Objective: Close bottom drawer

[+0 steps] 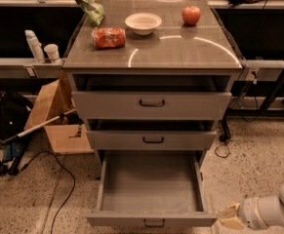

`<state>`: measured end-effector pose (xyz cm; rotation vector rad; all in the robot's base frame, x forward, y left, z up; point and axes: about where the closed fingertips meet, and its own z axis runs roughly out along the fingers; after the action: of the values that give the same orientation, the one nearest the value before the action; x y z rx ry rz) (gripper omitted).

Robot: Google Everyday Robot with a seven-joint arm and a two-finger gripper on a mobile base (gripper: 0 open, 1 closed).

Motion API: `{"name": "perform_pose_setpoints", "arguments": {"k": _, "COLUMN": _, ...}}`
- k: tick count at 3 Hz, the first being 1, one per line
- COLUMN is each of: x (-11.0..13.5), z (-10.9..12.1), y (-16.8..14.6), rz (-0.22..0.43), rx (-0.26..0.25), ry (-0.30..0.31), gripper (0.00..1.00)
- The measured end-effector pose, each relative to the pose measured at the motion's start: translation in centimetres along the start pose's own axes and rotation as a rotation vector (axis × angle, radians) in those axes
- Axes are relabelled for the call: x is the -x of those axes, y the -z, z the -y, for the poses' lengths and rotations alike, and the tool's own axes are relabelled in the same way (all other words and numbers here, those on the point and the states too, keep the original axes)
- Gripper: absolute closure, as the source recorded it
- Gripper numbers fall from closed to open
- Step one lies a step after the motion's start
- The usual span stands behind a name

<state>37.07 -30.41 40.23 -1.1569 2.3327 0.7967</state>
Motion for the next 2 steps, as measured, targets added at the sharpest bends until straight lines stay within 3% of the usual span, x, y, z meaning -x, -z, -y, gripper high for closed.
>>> {"name": "perform_pose_setpoints", "arguments": {"k": 2, "x": -1.0, "z": 0.2, "y": -3.3, "rz": 0.027, "rx": 0.038, "ry": 0.012, "gripper": 1.0}}
